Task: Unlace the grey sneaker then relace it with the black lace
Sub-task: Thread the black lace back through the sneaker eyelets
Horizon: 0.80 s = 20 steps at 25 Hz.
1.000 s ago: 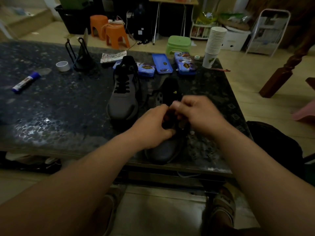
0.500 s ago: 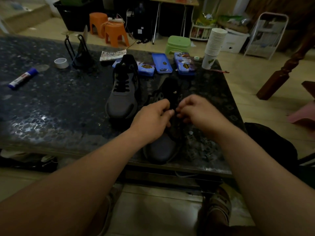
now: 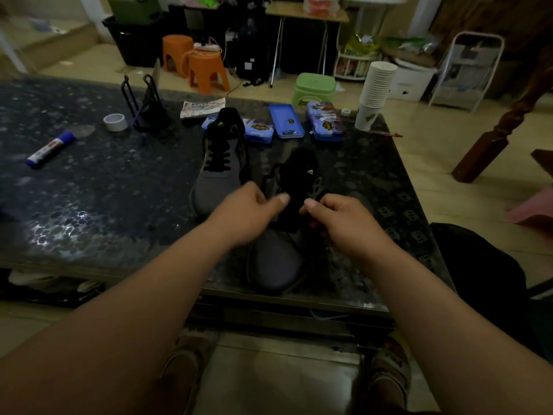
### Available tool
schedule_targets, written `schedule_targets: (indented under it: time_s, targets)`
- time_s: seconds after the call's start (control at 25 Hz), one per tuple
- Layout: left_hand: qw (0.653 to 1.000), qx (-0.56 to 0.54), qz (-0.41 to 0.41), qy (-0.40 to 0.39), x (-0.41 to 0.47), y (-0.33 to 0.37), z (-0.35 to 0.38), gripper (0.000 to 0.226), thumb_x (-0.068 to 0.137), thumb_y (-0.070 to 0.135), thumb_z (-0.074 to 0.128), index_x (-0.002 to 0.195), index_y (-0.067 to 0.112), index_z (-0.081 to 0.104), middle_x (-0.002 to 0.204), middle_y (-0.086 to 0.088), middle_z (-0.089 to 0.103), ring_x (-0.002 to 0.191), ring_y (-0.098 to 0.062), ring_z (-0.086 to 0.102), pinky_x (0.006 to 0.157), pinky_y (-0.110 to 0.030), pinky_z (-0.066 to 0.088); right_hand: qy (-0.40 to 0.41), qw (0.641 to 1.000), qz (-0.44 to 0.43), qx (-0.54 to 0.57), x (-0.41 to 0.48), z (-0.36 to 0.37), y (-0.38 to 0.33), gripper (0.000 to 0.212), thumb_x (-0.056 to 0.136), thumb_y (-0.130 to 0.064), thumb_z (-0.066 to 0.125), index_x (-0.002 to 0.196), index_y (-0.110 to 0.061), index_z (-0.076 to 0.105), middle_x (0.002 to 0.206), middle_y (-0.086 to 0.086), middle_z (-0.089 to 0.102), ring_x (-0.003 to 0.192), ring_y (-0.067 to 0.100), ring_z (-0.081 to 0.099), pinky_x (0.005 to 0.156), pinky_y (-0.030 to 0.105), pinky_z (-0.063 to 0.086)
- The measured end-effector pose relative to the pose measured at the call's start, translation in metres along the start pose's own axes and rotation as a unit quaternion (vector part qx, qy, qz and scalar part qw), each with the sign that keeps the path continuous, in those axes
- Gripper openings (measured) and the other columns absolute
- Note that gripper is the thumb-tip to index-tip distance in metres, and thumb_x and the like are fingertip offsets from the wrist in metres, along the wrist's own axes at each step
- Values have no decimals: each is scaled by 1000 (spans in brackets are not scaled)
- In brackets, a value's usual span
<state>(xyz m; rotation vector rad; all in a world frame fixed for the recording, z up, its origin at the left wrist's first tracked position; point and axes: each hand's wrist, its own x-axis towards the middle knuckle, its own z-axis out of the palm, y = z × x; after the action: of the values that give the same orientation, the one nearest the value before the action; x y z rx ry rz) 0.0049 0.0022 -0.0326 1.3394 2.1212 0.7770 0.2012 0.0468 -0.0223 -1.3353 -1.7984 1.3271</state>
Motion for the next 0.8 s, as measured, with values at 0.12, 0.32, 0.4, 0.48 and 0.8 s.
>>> schedule_targets:
  time_s: [0.12, 0.32, 0.4, 0.48, 0.8]
  targets:
    - [994, 93, 53, 21, -6, 12, 16, 48, 85, 67, 67, 84, 28, 39, 85, 3, 57, 80, -23, 59, 61, -36, 39, -4, 998, 4, 68, 3, 0, -5, 35, 103, -28, 61, 102, 6, 70, 74, -5, 72, 70, 8, 62, 63, 23, 50]
    - [968, 181, 111, 133, -5, 21, 17, 30, 96, 51, 56, 96, 25, 39, 87, 3, 57, 72, -26, 51, 63, -37, 40, -20, 995, 4, 102, 2, -1, -6, 32, 104, -25, 59, 104, 4, 72, 81, -5, 73, 76, 9, 60, 65, 20, 50]
    - [959, 170, 140, 180, -9, 29, 17, 21, 97, 40, 53, 93, 23, 42, 84, 3, 54, 70, -26, 48, 60, -38, 39, -15, 994, 9, 109, 1, 1, -9, 29, 103, -26, 60, 101, 0, 74, 83, -5, 75, 78, 11, 62, 72, 28, 51]
    - [971, 86, 134, 179, -7, 36, 16, 17, 96, 33, 57, 89, 20, 48, 83, 2, 55, 71, -23, 50, 61, -39, 42, -13, 992, 20, 121, 1, -2, -20, 26, 104, -28, 59, 94, -10, 74, 85, -2, 76, 80, 15, 65, 77, 36, 53]
    - [925, -368, 95, -17, -4, 106, -51, 27, 109, 18, 49, 90, 8, 66, 67, -3, 55, 62, -15, 53, 65, -27, 49, -6, 985, -32, 167, 10, -32, -107, 23, 109, -22, 50, 96, -11, 65, 86, 9, 70, 83, 26, 68, 83, 42, 52]
